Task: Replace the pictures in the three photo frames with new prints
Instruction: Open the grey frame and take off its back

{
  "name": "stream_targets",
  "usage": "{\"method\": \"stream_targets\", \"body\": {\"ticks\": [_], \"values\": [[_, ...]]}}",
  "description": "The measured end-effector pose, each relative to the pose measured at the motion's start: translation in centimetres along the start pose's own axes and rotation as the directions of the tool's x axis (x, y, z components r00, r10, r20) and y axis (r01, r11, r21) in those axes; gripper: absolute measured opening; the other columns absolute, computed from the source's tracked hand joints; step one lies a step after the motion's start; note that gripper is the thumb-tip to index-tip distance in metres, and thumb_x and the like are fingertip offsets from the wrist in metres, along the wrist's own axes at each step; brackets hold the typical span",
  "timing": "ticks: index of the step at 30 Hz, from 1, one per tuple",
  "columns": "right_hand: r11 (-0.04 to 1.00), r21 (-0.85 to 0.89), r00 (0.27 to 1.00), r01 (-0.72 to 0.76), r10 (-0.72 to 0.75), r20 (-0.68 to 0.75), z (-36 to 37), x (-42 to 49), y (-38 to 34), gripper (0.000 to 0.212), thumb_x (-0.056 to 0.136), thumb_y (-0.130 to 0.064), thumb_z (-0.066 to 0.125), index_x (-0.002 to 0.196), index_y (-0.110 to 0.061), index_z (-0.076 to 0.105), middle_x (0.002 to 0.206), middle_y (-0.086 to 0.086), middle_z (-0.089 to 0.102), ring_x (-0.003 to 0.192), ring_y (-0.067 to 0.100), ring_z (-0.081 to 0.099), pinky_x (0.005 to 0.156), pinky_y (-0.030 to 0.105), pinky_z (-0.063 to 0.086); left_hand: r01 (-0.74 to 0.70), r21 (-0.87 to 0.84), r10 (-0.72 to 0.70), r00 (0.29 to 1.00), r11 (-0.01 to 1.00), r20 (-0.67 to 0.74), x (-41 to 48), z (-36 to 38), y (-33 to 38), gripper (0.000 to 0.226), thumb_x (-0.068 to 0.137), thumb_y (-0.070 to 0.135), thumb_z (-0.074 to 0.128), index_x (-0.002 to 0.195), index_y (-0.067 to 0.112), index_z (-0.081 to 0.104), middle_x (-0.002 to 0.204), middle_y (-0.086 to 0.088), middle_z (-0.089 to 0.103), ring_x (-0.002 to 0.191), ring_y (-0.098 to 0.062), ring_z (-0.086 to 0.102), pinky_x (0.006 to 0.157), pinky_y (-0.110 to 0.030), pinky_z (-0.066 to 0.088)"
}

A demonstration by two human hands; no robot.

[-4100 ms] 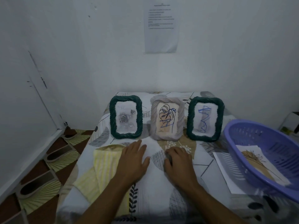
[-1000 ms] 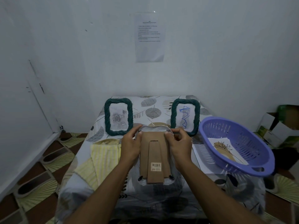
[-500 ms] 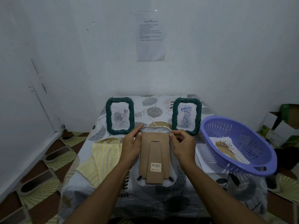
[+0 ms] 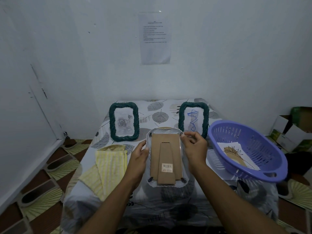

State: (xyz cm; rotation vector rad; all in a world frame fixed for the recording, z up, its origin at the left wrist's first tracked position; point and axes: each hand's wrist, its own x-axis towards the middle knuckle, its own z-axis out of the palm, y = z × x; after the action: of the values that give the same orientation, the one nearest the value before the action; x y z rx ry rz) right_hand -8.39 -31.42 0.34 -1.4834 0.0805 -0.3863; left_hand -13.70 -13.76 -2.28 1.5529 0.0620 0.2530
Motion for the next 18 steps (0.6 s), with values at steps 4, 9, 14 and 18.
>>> {"method": "stream_targets", "body": {"ticks": [4,9,14,18], "values": [[1.000,-0.018,0.997,0.007,-0.006,0.073,0.1,-0.2,-0.1,0.007,0.091,-0.022,0.065,0.087,-0.028,0.067,0.084,-0.013,0.069,0.079,-0.001,0.062,0.066,0.015,0.047,0.025,-0.135,-0.044,0.990,0.990,-0.136,0.3,0.5,0.3,0.028,0.101,0.018,0.045,0.128,0.019,0.053,0.114,-0.010,0.069,0.103,-0.024,0.066,0.092,-0.046,0.053],[0.993,-0.114,0.971,-0.026,0.052,0.232,-1.3,-2.2,1.6,0.028,0.094,-0.015,0.057,0.113,-0.036,0.063,0.093,-0.015,0.067,0.077,0.001,0.061,0.066,0.020,0.050,-0.021,-0.040,0.010,0.964,0.999,-0.265,2.1,0.3,1.2,0.015,0.100,0.016,0.045,0.109,0.026,0.052,0.114,-0.005,0.061,0.107,-0.025,0.059,0.094,-0.043,0.048],[0.991,-0.081,0.971,-0.103,0.118,0.206,-2.0,-2.1,2.0,0.044,0.094,-0.002,0.053,0.130,-0.028,0.058,0.105,-0.012,0.062,0.096,0.008,0.066,0.068,0.029,0.056,-0.007,0.090,0.014,0.997,0.996,-0.073,2.4,0.0,2.0,0.026,0.101,0.034,0.044,0.126,0.032,0.049,0.131,-0.002,0.056,0.119,-0.021,0.054,0.099,-0.046,0.047],[0.989,0.010,0.953,-0.148,0.140,0.267,-2.2,-0.6,1.3,0.047,0.095,-0.006,0.054,0.139,-0.022,0.051,0.109,-0.010,0.066,0.068,-0.005,0.054,0.061,0.024,0.056,0.217,0.134,-0.248,0.919,0.967,0.307,1.0,-1.2,1.4,0.092,0.087,0.039,0.067,0.145,0.056,-0.004,0.135,-0.005,0.052,0.086,-0.018,0.064,0.055,-0.032,0.052]]}}
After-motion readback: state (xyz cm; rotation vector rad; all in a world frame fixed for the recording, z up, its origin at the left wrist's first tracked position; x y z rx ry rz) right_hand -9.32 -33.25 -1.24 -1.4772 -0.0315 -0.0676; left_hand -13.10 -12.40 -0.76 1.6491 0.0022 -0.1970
